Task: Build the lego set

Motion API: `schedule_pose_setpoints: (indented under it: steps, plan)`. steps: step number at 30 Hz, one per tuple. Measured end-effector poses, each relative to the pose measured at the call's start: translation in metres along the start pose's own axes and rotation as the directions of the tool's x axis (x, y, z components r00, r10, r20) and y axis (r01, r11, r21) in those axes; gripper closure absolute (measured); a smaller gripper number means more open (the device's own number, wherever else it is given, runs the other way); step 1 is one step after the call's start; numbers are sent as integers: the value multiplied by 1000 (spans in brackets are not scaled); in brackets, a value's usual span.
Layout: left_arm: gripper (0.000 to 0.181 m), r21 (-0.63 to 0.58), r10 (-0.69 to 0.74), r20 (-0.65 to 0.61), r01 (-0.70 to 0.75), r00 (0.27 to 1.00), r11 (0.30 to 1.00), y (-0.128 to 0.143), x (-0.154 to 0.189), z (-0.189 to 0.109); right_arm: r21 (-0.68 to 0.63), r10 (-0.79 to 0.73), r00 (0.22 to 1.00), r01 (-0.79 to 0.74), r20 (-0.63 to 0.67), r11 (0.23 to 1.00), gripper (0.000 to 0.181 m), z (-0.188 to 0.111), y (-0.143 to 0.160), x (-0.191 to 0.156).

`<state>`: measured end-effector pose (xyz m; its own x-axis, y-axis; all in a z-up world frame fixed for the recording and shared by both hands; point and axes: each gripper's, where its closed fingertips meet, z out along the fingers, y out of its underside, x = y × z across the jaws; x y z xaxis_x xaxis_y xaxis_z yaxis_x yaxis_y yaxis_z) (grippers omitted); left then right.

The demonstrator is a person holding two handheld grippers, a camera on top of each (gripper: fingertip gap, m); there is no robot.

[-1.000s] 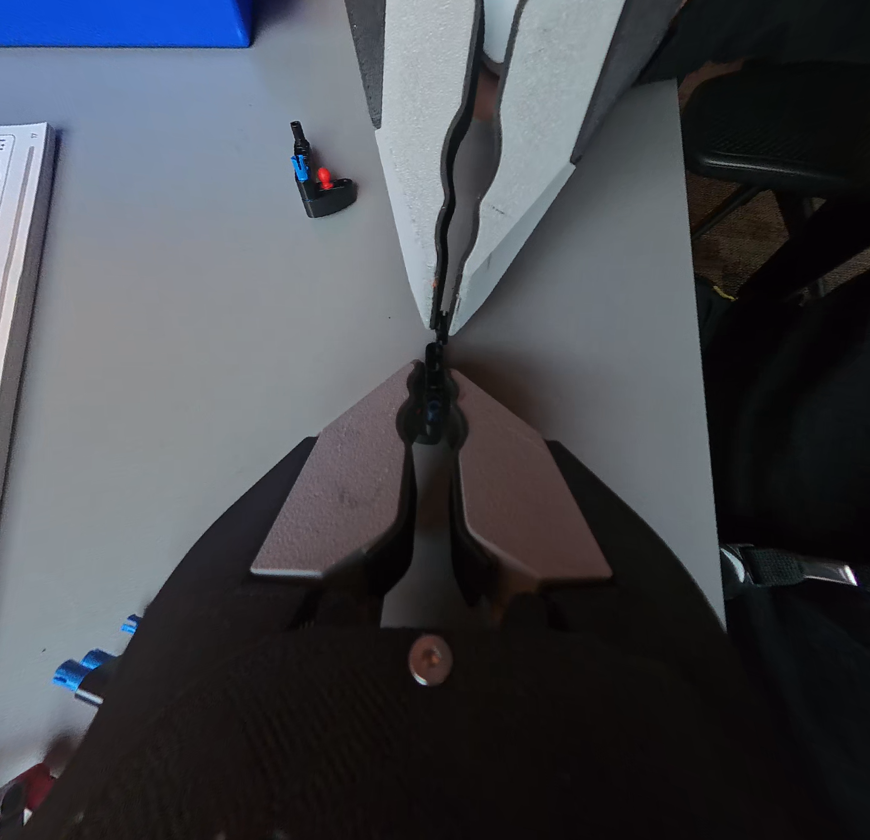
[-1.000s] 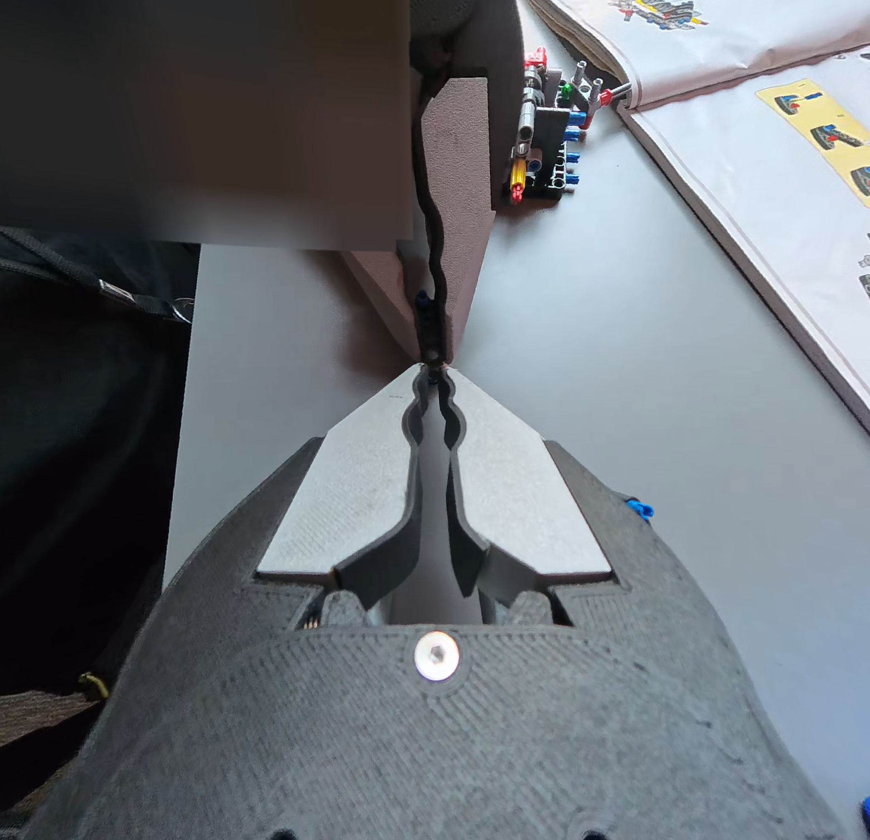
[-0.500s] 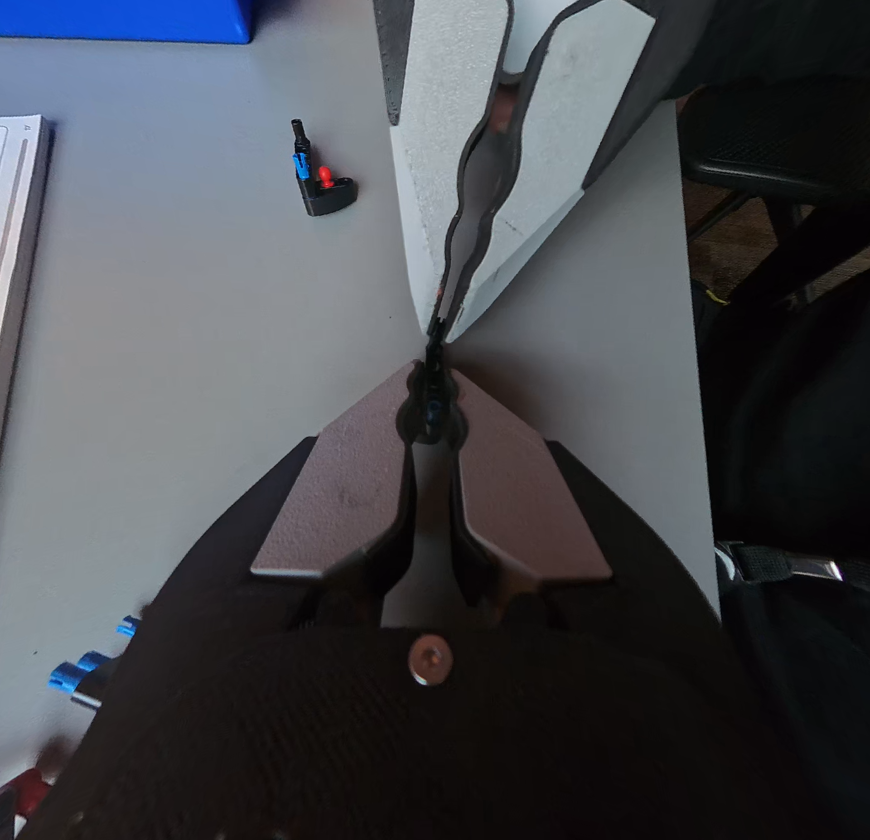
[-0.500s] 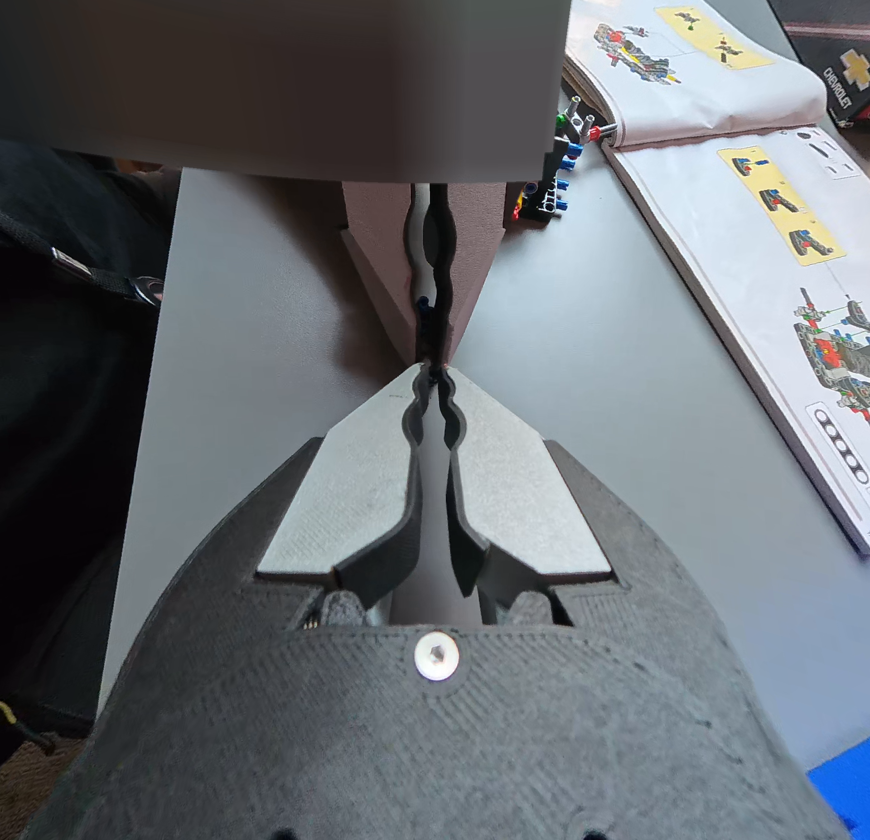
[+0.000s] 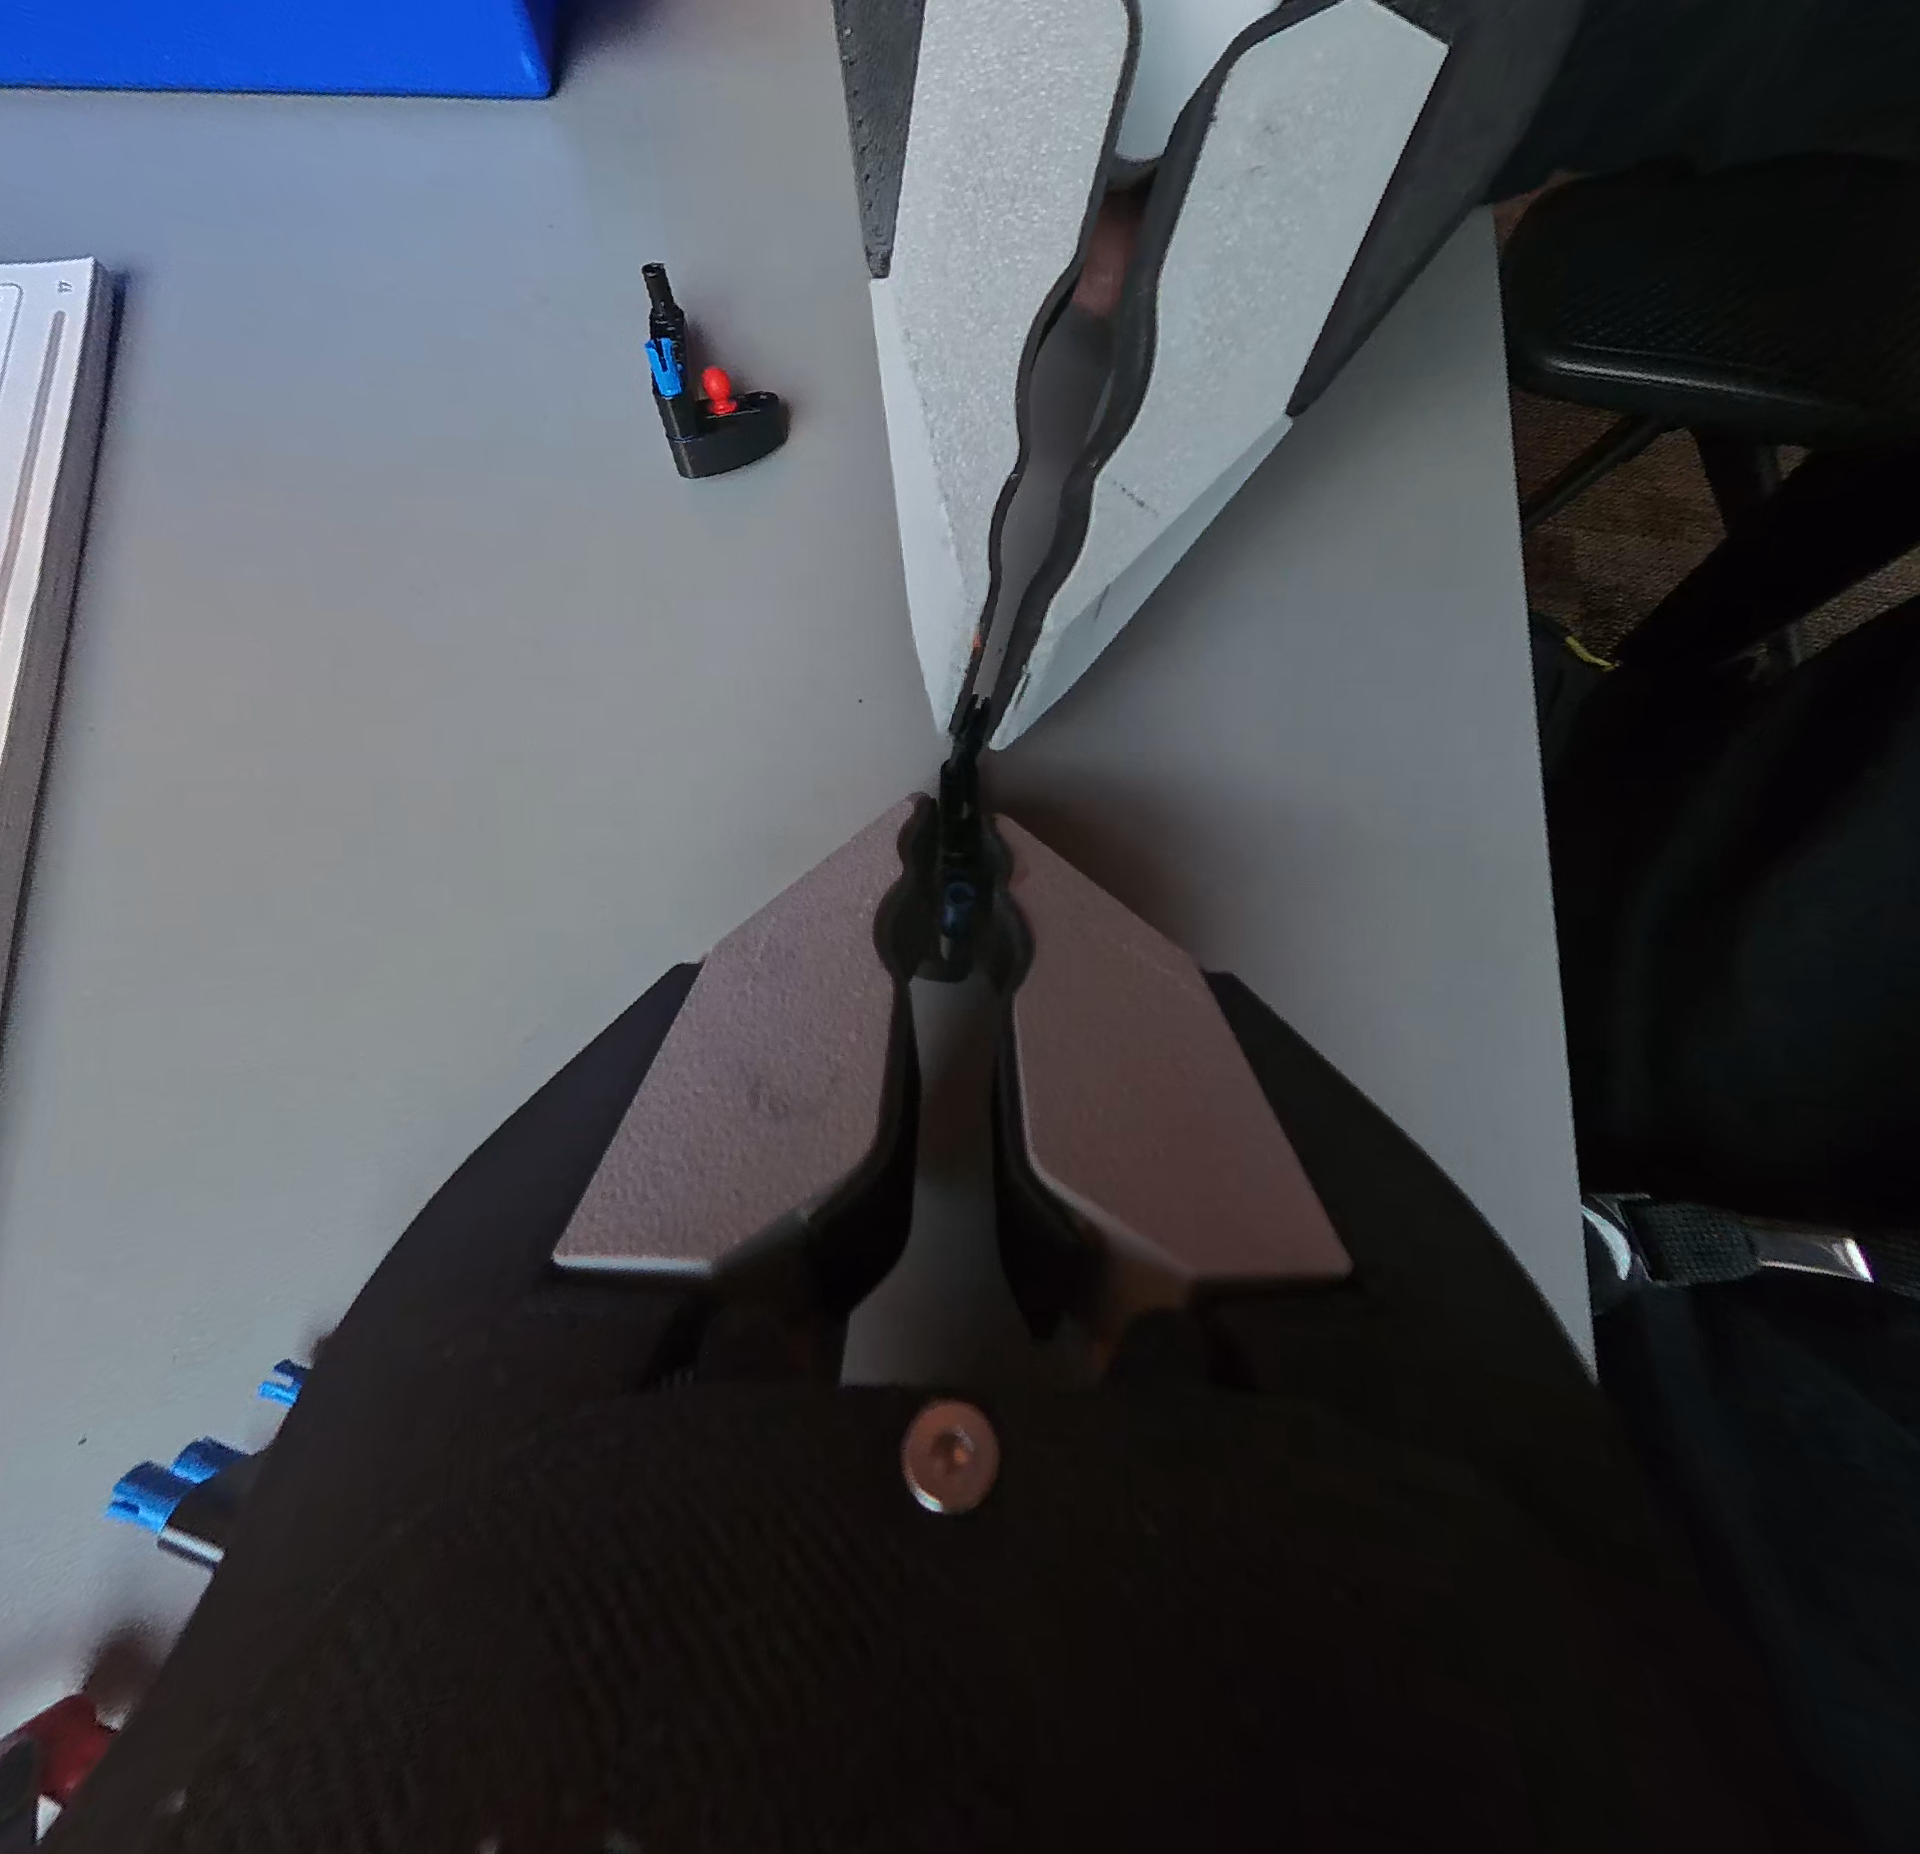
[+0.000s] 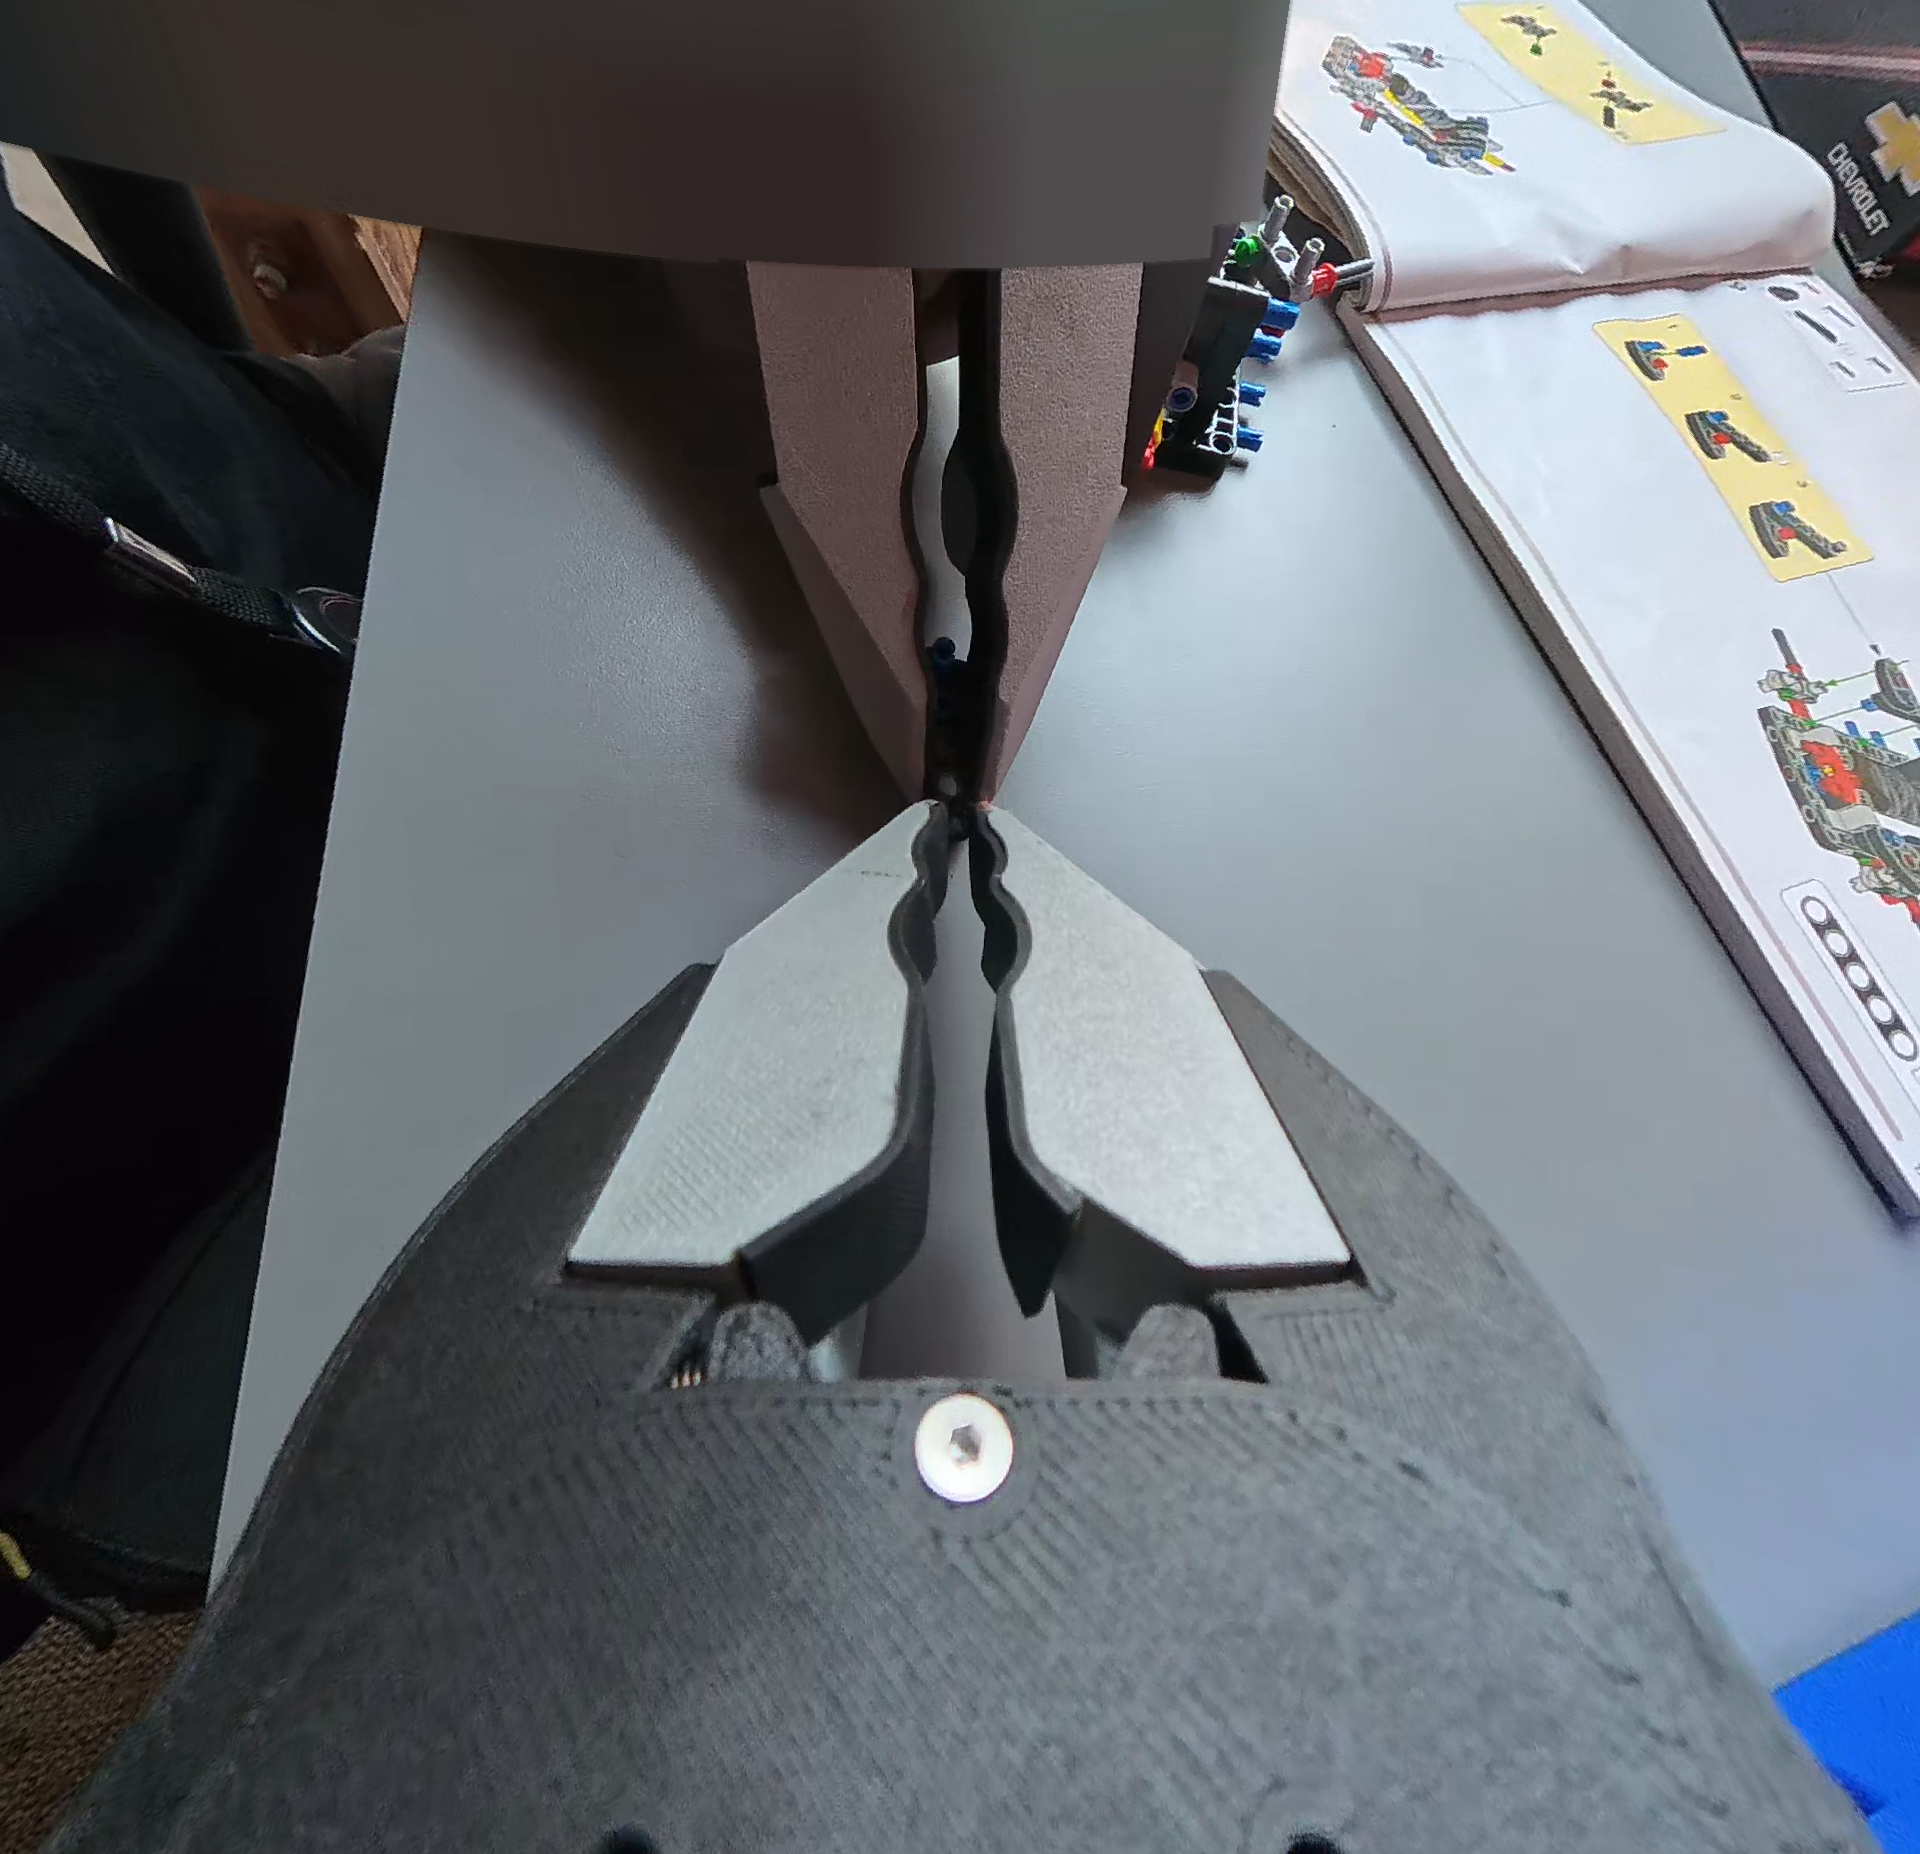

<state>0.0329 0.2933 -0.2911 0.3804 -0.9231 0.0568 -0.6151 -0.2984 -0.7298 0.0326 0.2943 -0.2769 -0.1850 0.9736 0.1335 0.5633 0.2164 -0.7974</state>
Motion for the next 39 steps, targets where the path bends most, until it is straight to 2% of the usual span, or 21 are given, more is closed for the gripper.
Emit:
schedule_pose_setpoints:
  steps: [13,23,29,34,39]
  plan:
    - [176,3,-11,-10,11,1000,1000,0,0,0,-16,21,1000,-21,16,1000,181,0,-2,1]
    - [176,0,0,0,0,1000,1000,0,0,0,-94,-90,995,93,40,991,181,2,-1,0]
    - [176,0,1,2,-1,1000,1000,0,0,0,-91,-116,992,120,48,989,180,1,1,0]
    - [176,-1,-2,5,2,1000,1000,0,-1,0,-151,-169,985,173,38,973,180,4,-1,0]
    - [176,-1,2,12,-2,1000,1000,0,-1,0,-145,-133,989,141,59,979,180,4,0,1]
